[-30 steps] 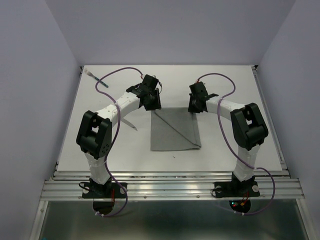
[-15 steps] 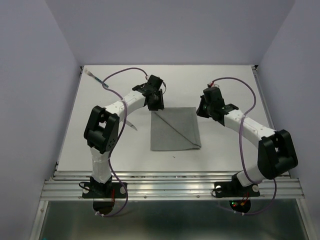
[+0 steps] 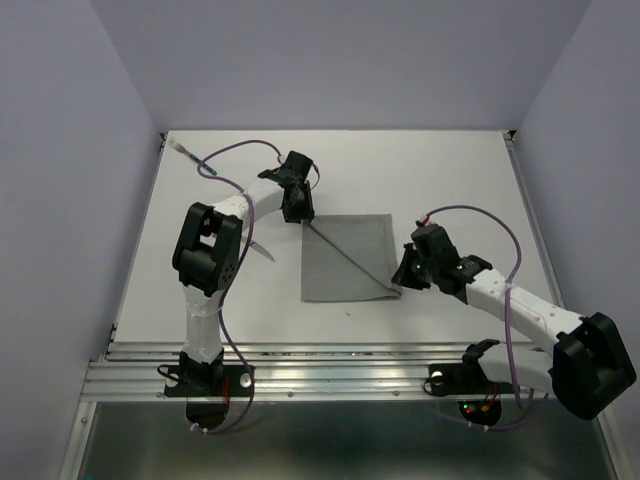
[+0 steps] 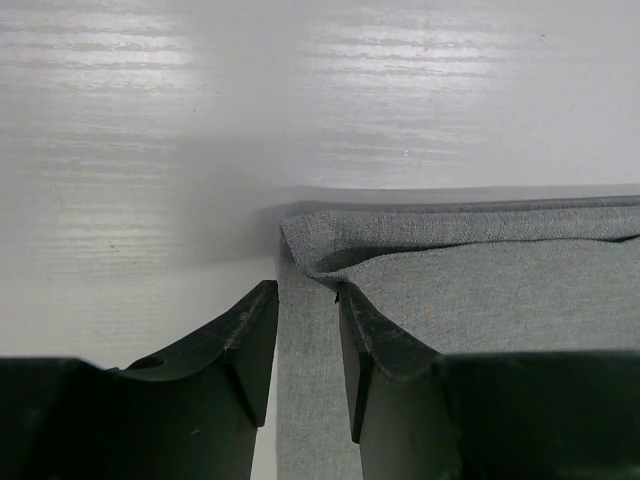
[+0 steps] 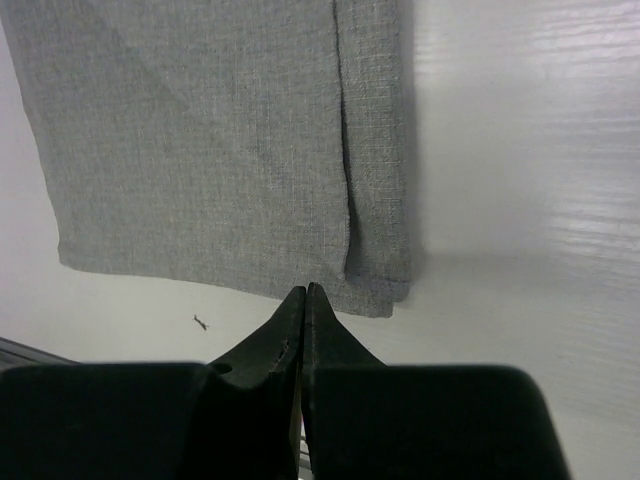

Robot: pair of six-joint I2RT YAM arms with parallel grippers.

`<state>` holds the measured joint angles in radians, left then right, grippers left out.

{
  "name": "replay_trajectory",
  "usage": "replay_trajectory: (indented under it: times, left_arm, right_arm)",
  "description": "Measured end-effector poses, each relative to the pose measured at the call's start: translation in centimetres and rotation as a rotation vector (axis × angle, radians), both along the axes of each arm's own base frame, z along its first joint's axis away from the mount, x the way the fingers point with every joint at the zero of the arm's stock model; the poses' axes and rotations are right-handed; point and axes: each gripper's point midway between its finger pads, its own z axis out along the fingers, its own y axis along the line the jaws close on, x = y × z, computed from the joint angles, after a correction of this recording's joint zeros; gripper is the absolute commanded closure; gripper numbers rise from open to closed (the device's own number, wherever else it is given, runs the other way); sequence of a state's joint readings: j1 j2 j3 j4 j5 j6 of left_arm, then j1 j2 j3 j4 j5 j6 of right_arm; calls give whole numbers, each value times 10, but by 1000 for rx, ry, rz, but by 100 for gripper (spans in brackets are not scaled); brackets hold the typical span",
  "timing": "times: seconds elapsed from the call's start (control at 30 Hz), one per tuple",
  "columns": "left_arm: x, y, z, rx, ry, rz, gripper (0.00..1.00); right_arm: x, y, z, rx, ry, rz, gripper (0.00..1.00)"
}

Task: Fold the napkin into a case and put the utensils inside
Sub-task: Smooth out the upper triangle-folded napkin at the center of the board.

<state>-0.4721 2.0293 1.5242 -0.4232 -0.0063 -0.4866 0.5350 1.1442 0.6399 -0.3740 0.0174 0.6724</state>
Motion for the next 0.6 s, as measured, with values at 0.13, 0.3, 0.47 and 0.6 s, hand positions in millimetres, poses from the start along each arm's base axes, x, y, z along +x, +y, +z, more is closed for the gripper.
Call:
replay_trajectory:
  times: [0.13, 0.3, 0.47, 0.6]
  left_arm:
    - [5, -1, -6, 4, 4, -2, 58]
    - [6, -2, -17, 13, 20, -6, 58]
    - [6, -2, -20, 15, 26, -9, 58]
    - [6, -2, -20, 14, 26, -10, 58]
  right_arm:
    - [-11, 7, -8, 10, 37, 26, 99]
    - [-14, 10, -23, -6, 79, 32, 99]
    - [-16, 1, -47, -56, 113, -2, 99]
    - [-13, 2, -55, -60, 114, -15, 99]
